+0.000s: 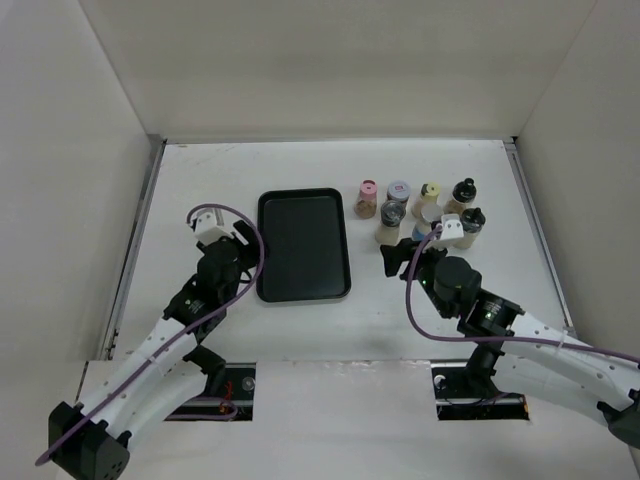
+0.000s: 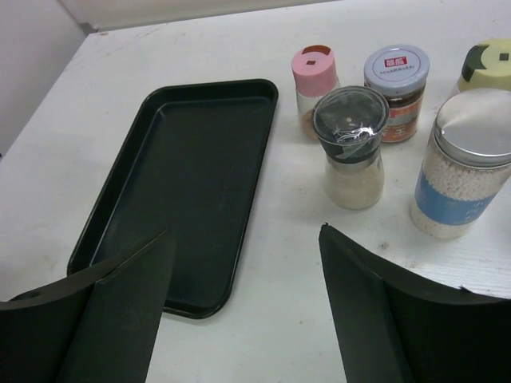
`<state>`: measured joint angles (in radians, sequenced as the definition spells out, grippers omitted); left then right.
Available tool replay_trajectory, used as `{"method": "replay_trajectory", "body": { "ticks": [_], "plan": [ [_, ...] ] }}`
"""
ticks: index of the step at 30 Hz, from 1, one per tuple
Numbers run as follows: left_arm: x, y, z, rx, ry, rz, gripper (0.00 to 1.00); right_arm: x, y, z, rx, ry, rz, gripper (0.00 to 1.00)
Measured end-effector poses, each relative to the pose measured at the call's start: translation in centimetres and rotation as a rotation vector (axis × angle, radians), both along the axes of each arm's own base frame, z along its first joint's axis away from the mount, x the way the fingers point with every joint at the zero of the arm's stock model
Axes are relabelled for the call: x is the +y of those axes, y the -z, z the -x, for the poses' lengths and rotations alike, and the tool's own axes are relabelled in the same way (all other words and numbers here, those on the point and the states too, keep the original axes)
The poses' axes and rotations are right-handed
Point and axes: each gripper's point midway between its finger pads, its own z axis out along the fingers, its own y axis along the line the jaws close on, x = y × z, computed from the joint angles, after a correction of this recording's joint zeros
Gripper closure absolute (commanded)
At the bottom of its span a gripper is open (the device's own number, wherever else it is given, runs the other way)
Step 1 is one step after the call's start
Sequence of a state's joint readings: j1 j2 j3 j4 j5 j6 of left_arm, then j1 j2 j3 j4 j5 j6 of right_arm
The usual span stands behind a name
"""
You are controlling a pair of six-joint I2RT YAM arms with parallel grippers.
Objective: Organize the condiment bottles
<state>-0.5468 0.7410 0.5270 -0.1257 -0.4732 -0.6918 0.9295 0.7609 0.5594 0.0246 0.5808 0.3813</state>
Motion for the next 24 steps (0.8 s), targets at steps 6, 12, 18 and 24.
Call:
{"method": "replay_trajectory", "body": {
  "ticks": [6, 12, 18, 24],
  "plan": [
    [3.7, 1.4, 0.4, -0.046, -0.103, 0.034, 0.40, 0.0, 0.2, -0.2, 0.009, 0.004, -0.004, 0.76],
    [7.5, 3.7, 0.8, -0.040, -0.242, 0.057, 0.60, 0.2, 2.3, -1.5, 0.083, 0.033, 0.077, 0.85],
    [8.8, 5.6, 0.9, -0.044, -0.301, 0.101, 0.69, -0.4, 3.6, -3.9, 0.159, 0.114, 0.144, 0.45],
    [8.8, 7.6, 0.9, -0.030, -0.301, 0.136, 0.54, -1.4, 4.5, -5.8, 0.198, 0.174, 0.191, 0.17]
  ]
}}
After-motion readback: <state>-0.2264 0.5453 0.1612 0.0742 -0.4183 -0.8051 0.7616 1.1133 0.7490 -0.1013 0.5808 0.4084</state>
